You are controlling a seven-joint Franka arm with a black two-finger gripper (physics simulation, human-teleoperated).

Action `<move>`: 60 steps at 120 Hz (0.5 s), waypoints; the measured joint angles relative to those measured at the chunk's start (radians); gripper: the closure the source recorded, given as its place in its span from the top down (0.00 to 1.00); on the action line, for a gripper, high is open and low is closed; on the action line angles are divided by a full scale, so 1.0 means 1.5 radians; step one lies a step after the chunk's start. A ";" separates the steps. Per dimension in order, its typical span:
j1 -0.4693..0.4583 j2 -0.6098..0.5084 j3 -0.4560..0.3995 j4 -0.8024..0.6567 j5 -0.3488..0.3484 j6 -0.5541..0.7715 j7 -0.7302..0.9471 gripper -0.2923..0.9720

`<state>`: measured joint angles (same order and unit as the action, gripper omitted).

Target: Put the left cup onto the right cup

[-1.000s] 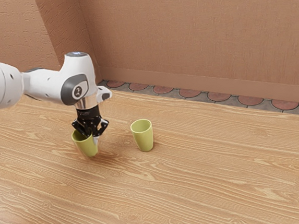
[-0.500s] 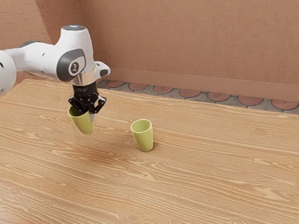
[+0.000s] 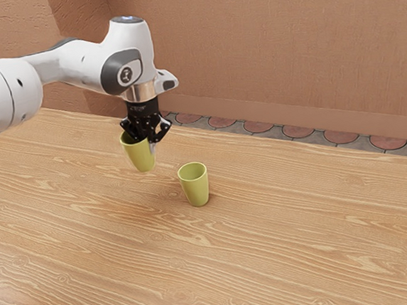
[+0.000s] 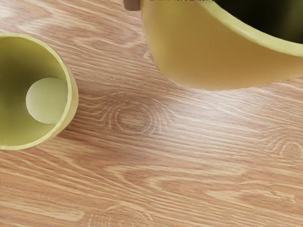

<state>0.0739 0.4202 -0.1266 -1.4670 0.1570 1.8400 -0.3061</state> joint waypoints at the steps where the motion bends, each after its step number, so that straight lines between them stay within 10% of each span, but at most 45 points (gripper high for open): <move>1: 0.000 0.002 -0.001 0.002 0.000 0.000 0.000 0.15; 60: -0.054 0.082 -0.007 0.127 0.002 -0.028 0.000 0.15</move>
<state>-0.0069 0.5437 -0.1368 -1.2760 0.1603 1.7979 -0.3057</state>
